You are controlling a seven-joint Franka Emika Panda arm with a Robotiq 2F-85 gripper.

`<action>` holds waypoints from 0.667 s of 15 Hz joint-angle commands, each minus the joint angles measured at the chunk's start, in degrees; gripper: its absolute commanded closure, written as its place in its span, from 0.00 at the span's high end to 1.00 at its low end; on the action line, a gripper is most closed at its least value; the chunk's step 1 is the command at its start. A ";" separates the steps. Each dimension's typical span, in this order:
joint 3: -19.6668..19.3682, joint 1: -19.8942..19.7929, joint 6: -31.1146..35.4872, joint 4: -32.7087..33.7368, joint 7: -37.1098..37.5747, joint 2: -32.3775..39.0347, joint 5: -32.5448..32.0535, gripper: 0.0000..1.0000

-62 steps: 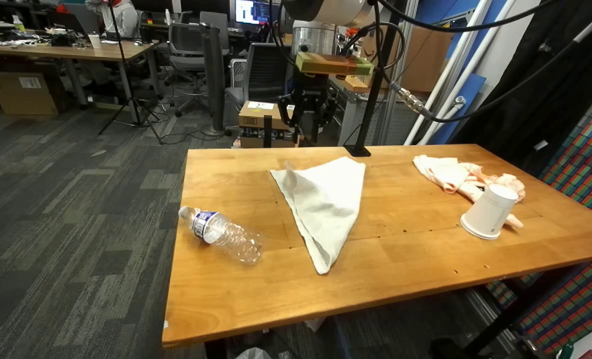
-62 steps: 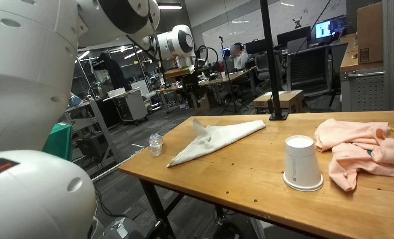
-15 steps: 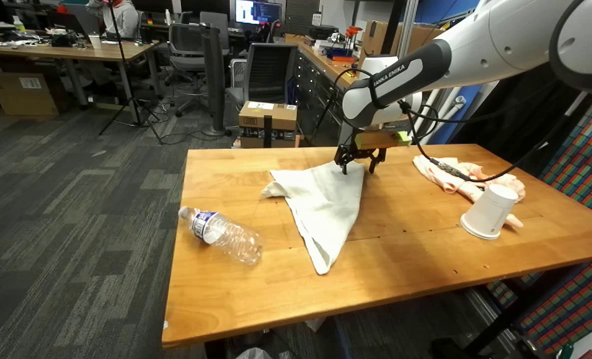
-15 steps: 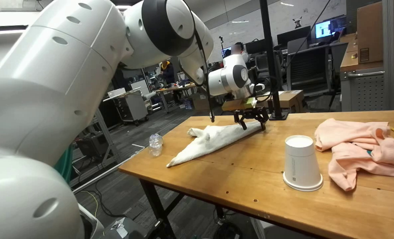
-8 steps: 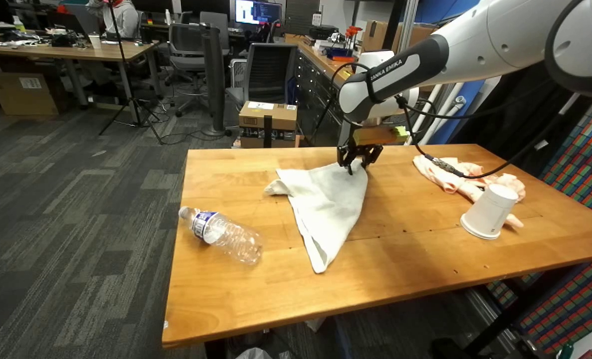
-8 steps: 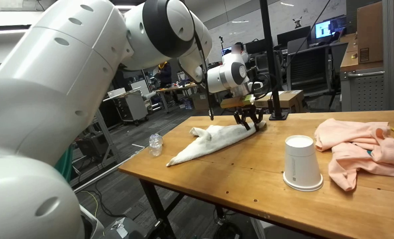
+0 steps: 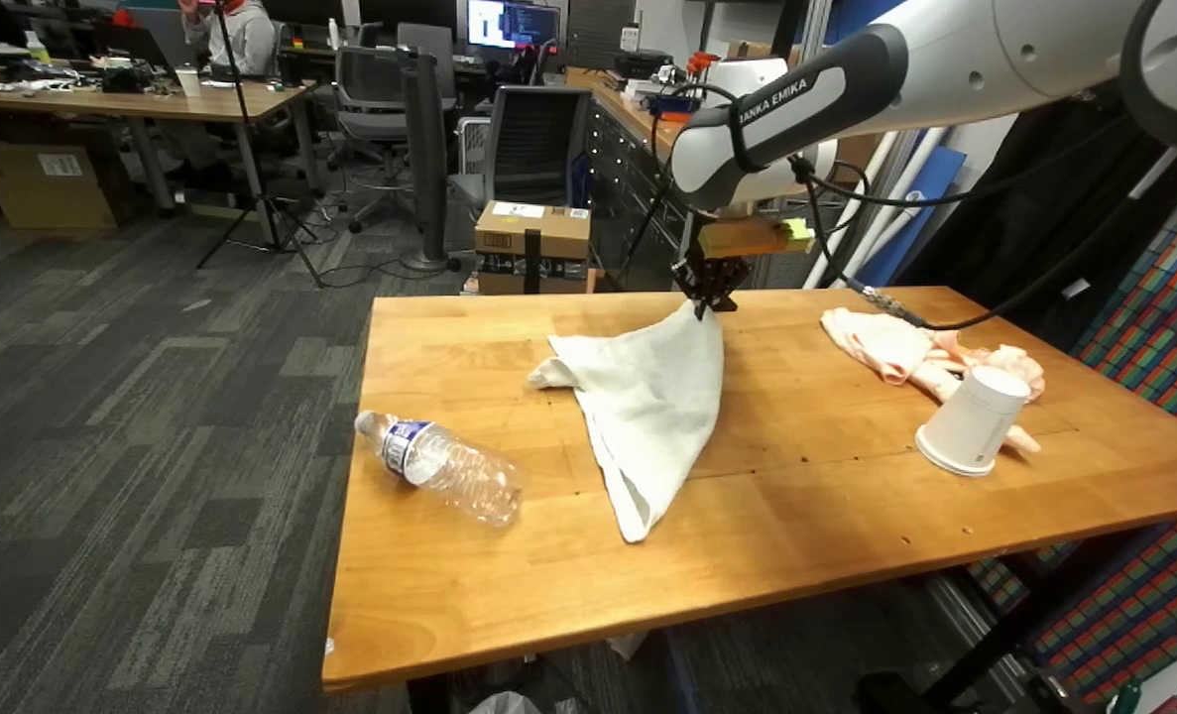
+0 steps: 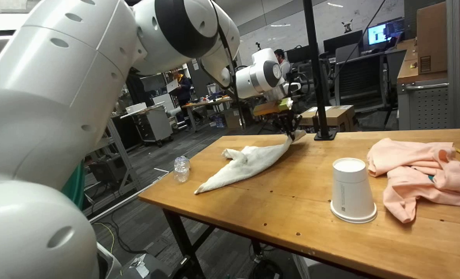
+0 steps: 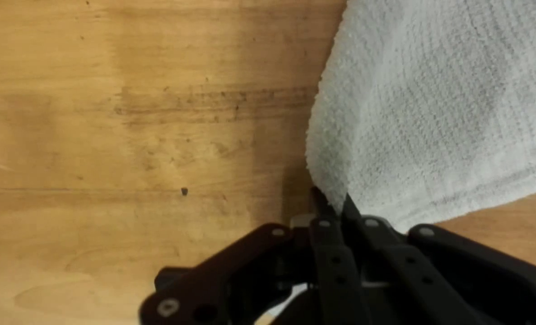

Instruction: Fold the white towel on the table twice, diagonally.

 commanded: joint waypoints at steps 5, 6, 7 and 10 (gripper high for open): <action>-1.27 3.99 8.56 -12.66 3.11 -14.79 -4.75 0.01; -1.21 4.27 9.77 -15.14 3.80 -16.69 -5.07 0.01; -0.94 4.26 11.41 -18.66 4.28 -19.03 -5.12 0.01; -0.80 4.67 13.06 -27.04 6.72 -24.65 -5.74 0.01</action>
